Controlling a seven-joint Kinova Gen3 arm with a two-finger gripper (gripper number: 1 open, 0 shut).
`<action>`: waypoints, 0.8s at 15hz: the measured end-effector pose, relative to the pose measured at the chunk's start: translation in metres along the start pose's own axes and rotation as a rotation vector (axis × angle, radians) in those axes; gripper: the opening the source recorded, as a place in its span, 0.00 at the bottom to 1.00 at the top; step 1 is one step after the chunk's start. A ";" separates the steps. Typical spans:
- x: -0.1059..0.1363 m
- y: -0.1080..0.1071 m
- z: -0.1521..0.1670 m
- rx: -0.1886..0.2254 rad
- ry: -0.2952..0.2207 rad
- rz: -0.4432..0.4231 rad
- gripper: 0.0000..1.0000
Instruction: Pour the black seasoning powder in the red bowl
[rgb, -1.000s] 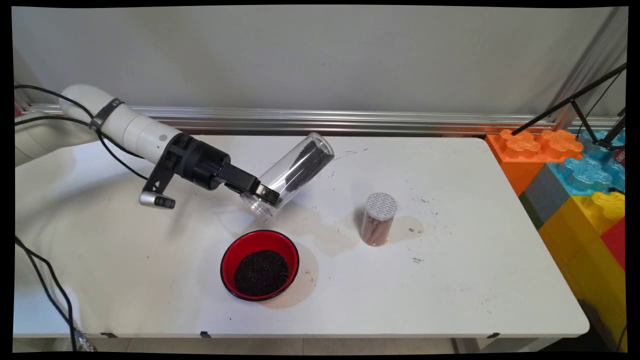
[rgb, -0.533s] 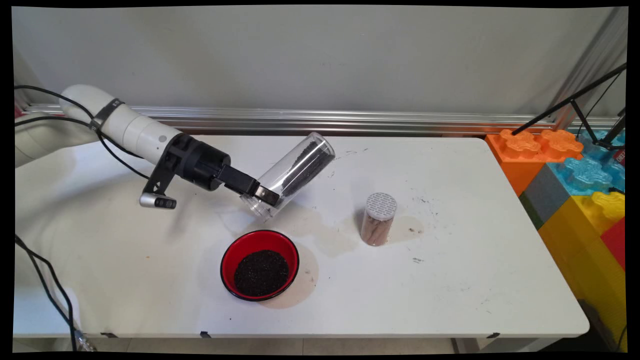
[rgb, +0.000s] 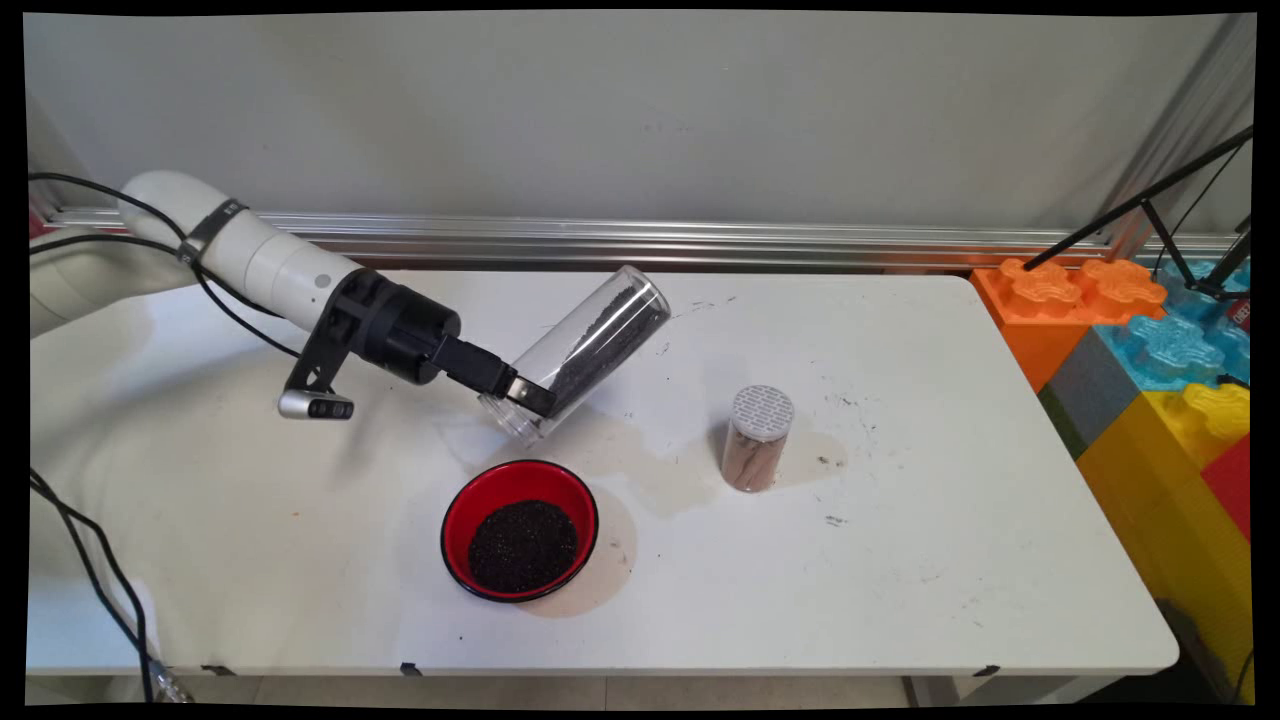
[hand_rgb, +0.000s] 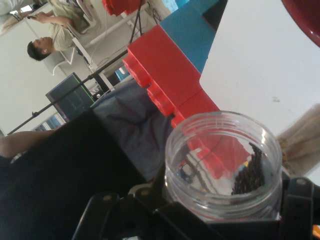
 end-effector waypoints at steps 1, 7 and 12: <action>0.000 0.000 0.000 0.001 0.000 0.007 0.00; 0.001 -0.001 0.001 0.008 0.001 0.040 0.00; 0.002 -0.001 0.002 0.012 0.003 0.065 0.00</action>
